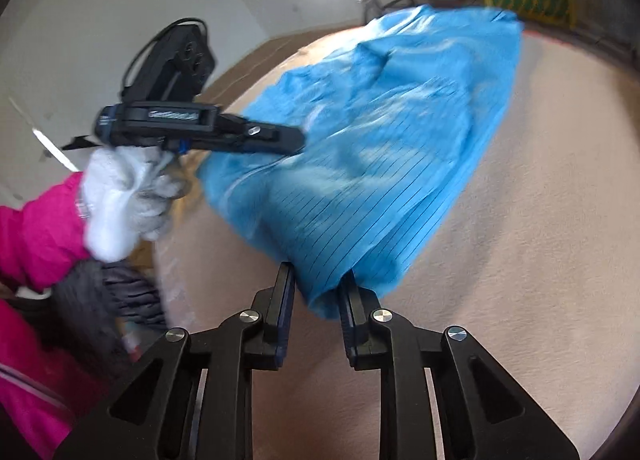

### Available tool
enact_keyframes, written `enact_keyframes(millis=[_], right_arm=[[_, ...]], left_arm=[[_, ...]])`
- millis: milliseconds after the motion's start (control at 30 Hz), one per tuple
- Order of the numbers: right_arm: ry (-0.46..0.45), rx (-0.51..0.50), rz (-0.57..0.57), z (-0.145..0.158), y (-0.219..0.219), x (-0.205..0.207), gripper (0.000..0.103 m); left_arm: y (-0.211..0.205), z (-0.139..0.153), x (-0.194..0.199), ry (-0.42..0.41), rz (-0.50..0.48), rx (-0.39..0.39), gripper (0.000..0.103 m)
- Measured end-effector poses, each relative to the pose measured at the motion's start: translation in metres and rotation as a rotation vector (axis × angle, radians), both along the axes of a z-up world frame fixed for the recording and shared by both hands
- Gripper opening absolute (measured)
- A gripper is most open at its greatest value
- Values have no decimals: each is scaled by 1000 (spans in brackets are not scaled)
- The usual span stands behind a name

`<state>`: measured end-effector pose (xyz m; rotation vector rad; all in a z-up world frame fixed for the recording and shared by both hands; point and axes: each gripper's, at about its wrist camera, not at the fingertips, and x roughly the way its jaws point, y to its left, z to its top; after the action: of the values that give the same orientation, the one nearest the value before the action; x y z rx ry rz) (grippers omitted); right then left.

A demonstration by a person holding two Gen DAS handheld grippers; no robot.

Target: Fold large clothes

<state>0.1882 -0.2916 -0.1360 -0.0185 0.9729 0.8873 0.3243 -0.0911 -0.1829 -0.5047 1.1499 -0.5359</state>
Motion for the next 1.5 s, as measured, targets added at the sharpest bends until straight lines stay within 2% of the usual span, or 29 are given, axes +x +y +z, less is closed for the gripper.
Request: enact_keyframes(millis=[67, 133, 167, 200, 233, 367, 400, 433, 533, 600, 667, 733, 833, 900, 1000, 1033, 1167, 1267, 1367, 1500], right_arm=[[-27, 5, -18, 1, 3, 1, 45], [-37, 18, -13, 0, 8, 3, 47], [-19, -3, 3, -3, 15, 4, 42], [12, -15, 21, -6, 17, 4, 31], [62, -21, 40, -9, 20, 4, 6], [113, 49, 30, -4, 11, -7, 6], [104, 20, 4, -6, 10, -6, 6], [95, -71, -58, -13, 9, -1, 10], [158, -86, -72, -15, 2, 2, 15], [144, -125, -58, -6, -1, -1, 17], [75, -164, -77, 11, -9, -8, 18], [6, -148, -123, 29, -15, -10, 18], [-100, -81, -139, 45, -9, -13, 18], [-150, -121, -137, 42, 8, -9, 18], [-204, -222, -148, 25, 33, 2, 18], [-202, -241, -157, 20, 40, 8, 18], [-161, -274, -214, -2, 48, 34, 18], [-145, -315, -230, -13, 45, 42, 18], [-145, -341, -219, -9, 51, 44, 18], [-130, -272, -220, 6, 44, 45, 18]], left_arm=[[-3, 3, -1, -8, -7, -6, 38], [-7, 5, -2, -24, -21, 10, 38], [-9, 5, -2, -33, -26, 24, 38], [-12, 3, -1, -40, -37, 33, 38], [-13, 1, 0, -41, -40, 39, 38], [-19, -10, 2, -32, -58, 62, 38], [-20, -9, 2, -31, -56, 66, 38], [-18, -5, 1, -34, -47, 74, 37], [-2, 19, -8, -97, -24, 79, 38], [19, 35, -17, -154, 9, 105, 38], [42, 44, -26, -189, 36, 126, 38], [64, 47, -36, -213, 65, 149, 38], [78, 33, -39, -190, 91, 186, 38], [83, 20, -37, -165, 104, 207, 38], [88, 4, -29, -154, 134, 291, 38], [90, -3, -24, -148, 147, 338, 37], [95, -27, -16, -96, 131, 386, 37], [89, -27, -19, -135, 110, 441, 37], [90, -22, -20, -123, 121, 428, 37], [92, 3, -26, -161, 148, 365, 37]])
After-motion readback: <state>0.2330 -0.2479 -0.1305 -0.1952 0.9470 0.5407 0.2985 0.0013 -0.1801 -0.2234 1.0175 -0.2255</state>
